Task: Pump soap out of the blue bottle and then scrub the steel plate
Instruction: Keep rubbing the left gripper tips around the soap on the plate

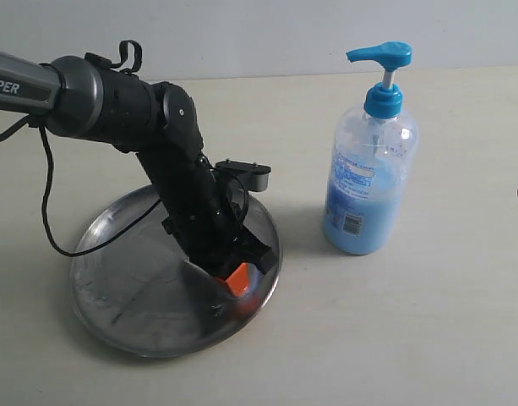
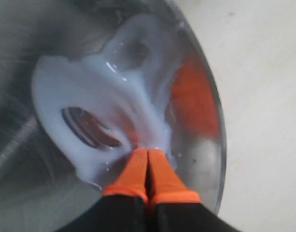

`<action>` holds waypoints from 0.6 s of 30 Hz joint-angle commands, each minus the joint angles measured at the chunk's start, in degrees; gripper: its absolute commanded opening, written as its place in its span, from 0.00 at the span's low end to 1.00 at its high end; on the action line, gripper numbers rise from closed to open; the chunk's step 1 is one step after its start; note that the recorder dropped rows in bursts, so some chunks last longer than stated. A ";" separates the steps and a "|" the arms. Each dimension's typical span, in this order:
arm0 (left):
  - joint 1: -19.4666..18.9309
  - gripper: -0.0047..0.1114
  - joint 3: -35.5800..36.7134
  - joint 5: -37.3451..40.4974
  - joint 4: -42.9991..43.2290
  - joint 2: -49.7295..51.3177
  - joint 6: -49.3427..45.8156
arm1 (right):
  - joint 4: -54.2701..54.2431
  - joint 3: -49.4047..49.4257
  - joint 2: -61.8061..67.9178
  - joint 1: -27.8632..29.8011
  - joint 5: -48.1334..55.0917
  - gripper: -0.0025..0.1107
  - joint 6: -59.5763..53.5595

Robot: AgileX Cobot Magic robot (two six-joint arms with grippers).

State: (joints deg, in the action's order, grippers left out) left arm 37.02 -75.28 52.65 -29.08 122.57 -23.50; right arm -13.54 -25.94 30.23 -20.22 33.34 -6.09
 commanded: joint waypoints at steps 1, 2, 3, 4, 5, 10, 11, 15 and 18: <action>0.20 0.05 0.54 -1.27 7.34 1.10 2.25 | 0.17 -0.23 -0.19 0.18 -0.08 0.02 -0.36; 0.20 0.05 0.54 -1.77 8.37 1.10 3.22 | 0.17 -0.23 -0.19 0.18 -0.08 0.02 -0.36; 0.20 0.05 0.54 -2.30 9.70 1.10 4.42 | 0.17 -0.23 -0.19 0.18 -0.08 0.02 -0.36; 0.20 0.05 0.54 -2.96 10.89 1.10 5.62 | 0.17 -0.23 -0.19 0.18 -0.08 0.02 -0.36; 0.20 0.05 0.54 -3.60 11.80 1.10 6.72 | 0.17 -0.23 -0.19 0.18 -0.08 0.02 -0.36; 0.20 0.05 0.54 -8.53 12.35 1.10 10.06 | 0.17 -0.23 -0.19 0.18 -0.08 0.02 -0.36; 0.20 0.05 0.54 -9.61 11.89 1.10 10.50 | 0.17 -0.23 -0.19 0.18 -0.08 0.02 -0.36; 0.30 0.05 0.54 -11.22 7.08 1.10 10.00 | 0.17 -0.23 -0.19 0.18 -0.08 0.02 -0.36; 0.56 0.05 0.54 -9.42 3.57 1.10 6.69 | 0.17 -0.23 -0.19 0.18 -0.08 0.02 -0.36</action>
State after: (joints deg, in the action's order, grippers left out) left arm 37.02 -75.55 43.19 -23.53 121.85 -14.51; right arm -13.54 -25.94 30.23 -20.22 33.34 -6.09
